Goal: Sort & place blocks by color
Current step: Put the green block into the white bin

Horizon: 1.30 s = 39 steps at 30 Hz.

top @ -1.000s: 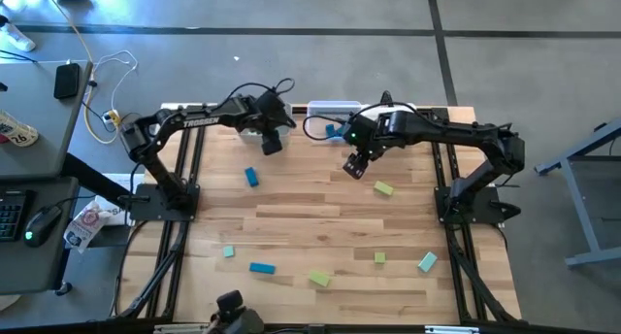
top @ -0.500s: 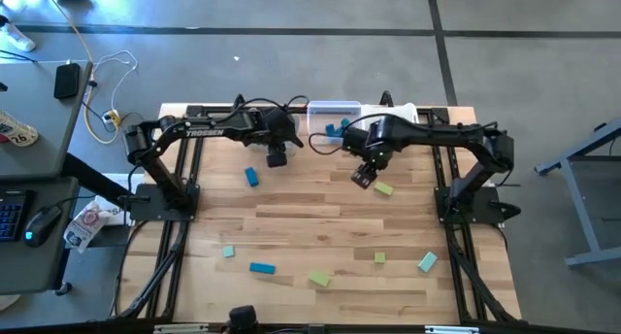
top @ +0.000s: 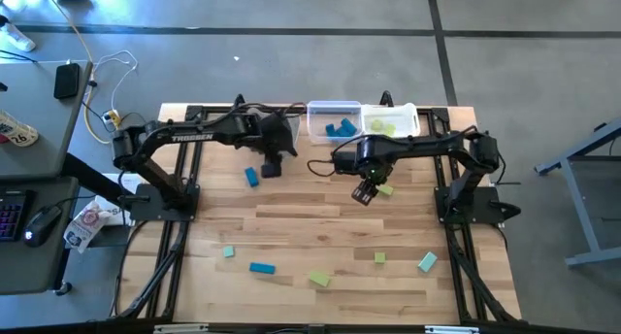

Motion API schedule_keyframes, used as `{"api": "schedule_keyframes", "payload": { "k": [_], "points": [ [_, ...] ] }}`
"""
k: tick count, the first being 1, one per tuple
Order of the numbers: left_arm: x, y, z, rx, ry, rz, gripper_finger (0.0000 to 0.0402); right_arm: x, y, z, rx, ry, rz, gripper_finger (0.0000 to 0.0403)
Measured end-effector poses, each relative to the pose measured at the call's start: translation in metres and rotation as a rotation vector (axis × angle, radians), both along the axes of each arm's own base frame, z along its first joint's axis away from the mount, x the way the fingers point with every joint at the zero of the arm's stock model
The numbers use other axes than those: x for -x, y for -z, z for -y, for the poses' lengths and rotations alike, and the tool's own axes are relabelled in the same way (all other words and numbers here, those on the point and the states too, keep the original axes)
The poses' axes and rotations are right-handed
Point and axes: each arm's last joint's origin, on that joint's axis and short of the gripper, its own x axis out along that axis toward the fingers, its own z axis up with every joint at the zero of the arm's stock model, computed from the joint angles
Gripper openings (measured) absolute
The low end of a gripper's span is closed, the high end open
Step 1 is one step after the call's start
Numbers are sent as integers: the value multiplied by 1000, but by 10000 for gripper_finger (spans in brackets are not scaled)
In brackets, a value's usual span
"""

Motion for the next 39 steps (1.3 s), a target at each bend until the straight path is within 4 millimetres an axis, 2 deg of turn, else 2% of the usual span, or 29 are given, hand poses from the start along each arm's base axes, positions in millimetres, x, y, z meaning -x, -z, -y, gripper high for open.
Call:
{"api": "schedule_keyframes", "payload": {
  "k": [6, 14, 30, 39],
  "points": [
    [-9, 8, 7, 28, 44, 0, 142, -3, 12, 2, -3, -6, -54, 204],
    [-17, 30, 0, 52, 24, -57, 142, -9, 31, 7, 10, 1, -123, 204],
    [-23, 68, -32, -22, -79, -124, 142, -17, 70, 11, 19, 42, -263, 204],
    [-15, 75, -55, -49, -136, -125, 142, -16, 72, 14, 7, 9, -280, 204]
  ]
}}
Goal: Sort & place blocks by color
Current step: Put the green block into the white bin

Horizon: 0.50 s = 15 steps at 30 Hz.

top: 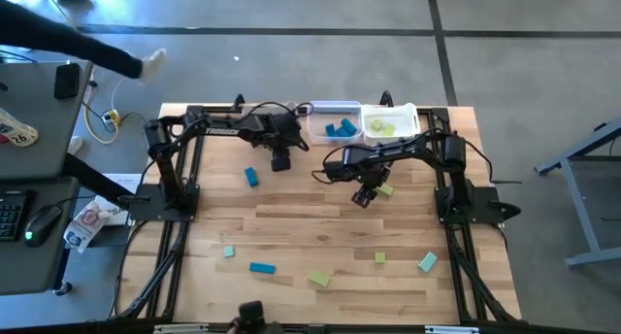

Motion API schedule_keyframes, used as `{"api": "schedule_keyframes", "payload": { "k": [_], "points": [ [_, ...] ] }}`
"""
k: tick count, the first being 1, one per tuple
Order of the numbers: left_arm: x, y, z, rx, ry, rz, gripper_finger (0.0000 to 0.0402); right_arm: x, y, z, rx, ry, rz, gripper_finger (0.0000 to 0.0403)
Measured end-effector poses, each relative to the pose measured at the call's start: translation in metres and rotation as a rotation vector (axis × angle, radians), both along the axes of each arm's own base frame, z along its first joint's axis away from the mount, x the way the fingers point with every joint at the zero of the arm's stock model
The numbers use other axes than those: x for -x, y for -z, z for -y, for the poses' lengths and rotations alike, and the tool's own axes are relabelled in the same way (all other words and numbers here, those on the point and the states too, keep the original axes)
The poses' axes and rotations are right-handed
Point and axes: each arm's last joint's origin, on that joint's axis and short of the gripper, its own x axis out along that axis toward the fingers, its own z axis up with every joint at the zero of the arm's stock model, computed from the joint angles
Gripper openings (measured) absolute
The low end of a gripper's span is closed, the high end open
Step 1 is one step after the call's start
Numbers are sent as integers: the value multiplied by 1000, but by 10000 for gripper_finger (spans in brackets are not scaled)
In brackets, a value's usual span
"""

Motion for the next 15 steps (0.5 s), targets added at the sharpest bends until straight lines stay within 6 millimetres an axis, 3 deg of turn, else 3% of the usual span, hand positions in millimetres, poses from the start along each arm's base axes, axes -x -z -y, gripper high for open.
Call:
{"api": "schedule_keyframes", "payload": {
  "k": [6, 15],
  "points": [
    [3, -8, 0, 33, 10, 46, 142, 0, 1, 9, -19, -16, 17, 204],
    [3, -43, 27, 84, 106, 150, 142, 4, 9, 16, -114, -31, 54, 204]
  ]
}}
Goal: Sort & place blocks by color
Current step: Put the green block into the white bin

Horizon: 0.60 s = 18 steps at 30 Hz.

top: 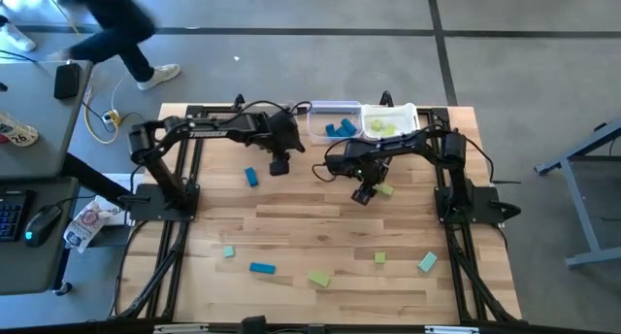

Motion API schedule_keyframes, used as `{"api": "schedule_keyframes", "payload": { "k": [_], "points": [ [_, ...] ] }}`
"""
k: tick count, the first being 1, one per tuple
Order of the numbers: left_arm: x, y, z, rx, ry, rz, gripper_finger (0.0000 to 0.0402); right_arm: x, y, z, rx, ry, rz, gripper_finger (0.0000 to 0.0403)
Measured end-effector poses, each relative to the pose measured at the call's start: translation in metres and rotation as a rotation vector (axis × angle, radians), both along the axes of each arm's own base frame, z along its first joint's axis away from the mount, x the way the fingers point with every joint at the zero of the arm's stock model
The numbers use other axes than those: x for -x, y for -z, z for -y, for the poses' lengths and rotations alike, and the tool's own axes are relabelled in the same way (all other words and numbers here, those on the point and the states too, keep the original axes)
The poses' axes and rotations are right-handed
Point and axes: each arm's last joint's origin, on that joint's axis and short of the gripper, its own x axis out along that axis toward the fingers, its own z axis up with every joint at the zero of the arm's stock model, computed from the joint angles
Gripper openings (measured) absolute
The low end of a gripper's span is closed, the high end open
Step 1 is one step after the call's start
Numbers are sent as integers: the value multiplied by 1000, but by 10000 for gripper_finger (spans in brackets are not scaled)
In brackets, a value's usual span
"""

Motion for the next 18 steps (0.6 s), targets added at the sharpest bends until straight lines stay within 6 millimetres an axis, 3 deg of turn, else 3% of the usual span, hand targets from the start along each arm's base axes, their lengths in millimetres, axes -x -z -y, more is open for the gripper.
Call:
{"api": "schedule_keyframes", "payload": {
  "k": [10, 18],
  "points": [
    [10, -41, 22, -45, 24, 92, 142, 15, 19, -2, -22, 6, -23, 191],
    [23, -58, 27, -78, -15, 110, 142, 17, 20, -2, -29, -5, -36, 88]
  ]
}}
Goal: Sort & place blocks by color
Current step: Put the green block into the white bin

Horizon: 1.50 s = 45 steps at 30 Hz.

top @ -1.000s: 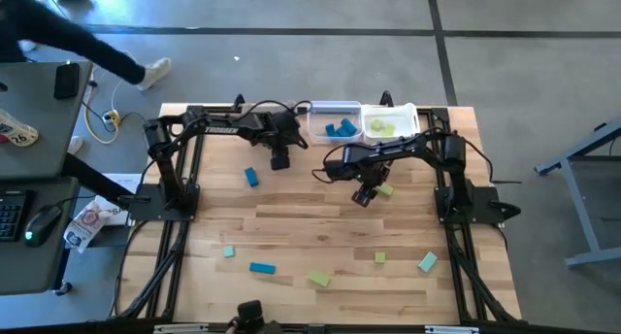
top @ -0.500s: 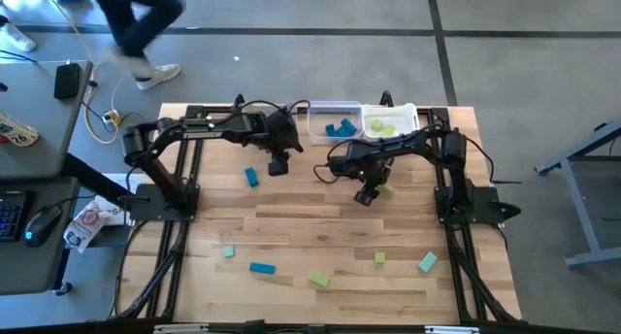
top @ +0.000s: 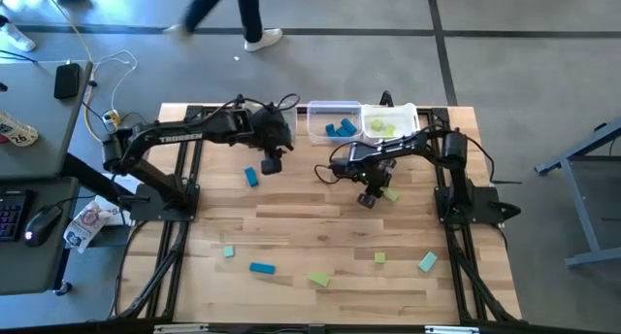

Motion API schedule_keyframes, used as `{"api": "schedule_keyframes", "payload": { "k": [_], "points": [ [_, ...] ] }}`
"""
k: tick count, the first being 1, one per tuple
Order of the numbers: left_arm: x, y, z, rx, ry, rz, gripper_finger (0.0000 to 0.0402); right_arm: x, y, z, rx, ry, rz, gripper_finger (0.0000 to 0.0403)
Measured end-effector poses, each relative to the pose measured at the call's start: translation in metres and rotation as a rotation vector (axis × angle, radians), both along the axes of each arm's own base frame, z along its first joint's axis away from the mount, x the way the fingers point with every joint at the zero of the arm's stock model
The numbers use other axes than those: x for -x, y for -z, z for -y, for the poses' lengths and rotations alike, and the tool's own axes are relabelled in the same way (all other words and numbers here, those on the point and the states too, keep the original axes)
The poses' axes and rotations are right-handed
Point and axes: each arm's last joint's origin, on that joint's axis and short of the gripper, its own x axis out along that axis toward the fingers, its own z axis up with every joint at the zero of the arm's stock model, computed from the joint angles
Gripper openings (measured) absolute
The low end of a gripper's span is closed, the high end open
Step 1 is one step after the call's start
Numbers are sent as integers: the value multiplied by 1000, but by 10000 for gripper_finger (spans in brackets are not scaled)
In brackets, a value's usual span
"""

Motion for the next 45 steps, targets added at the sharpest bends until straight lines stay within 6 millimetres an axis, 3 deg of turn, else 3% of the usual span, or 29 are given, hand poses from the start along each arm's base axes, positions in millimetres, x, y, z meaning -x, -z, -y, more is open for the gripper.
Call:
{"api": "schedule_keyframes", "payload": {
  "k": [9, 19, 27, 32, 37, 45],
  "points": [
    [9, -9, 2, -17, -17, -3, 142, 2, -13, 0, 27, -3, 41, 87],
    [10, -8, 0, -13, -22, -5, 142, 8, -75, 14, 168, 58, 266, 87],
    [10, -9, 0, -17, -16, -4, 142, 21, -136, 49, 503, 105, 494, 87],
    [10, -8, 1, -11, -22, -7, 142, 31, -161, 78, 761, 110, 582, 87],
    [11, -7, 3, 11, -33, -25, 142, 33, -160, 109, 862, 94, 574, 88],
    [18, -2, 7, 86, -58, -93, 142, 37, -116, 147, 711, 108, 449, 89]
  ]
}}
